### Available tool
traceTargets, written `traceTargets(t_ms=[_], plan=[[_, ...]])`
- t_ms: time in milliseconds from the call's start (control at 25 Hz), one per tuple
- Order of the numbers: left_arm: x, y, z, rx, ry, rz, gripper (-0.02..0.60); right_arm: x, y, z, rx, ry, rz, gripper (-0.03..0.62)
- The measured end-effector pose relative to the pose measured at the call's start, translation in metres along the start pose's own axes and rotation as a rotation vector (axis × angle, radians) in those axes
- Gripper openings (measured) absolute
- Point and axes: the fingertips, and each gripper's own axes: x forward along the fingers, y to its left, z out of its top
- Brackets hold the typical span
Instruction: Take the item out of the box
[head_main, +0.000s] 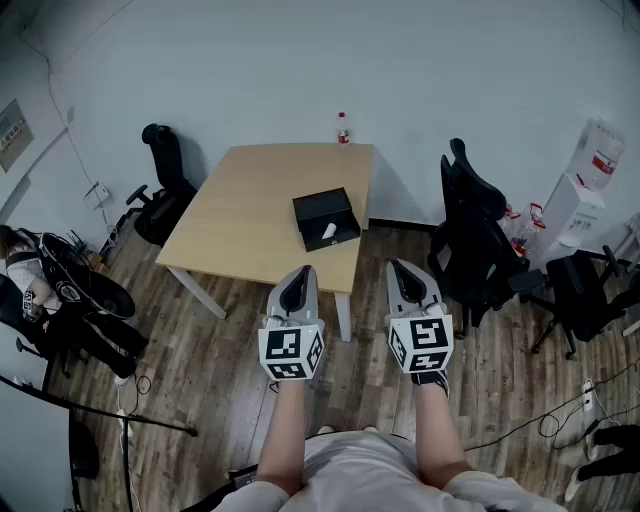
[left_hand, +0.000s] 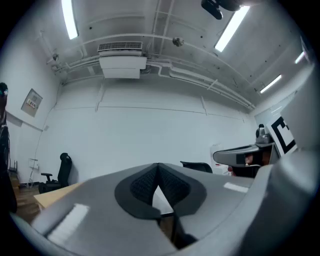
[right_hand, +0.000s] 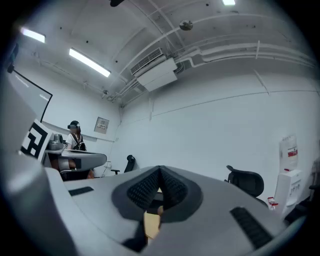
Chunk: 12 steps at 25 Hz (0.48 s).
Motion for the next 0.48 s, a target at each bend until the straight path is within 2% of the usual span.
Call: traceTargets(t_ms=[280,480], plan=[[-0.008,-0.034,0.003,0.004,-0.015,-0.006,0.006,-0.025,-0.018,-0.005,0.058,-0.026,0.011,0.012],[-0.009,-0.033,-0.01,-0.012,0.023,0.015,0.006,-0.026,-0.018,-0.012,0.09,-0.033,0.04,0.012]])
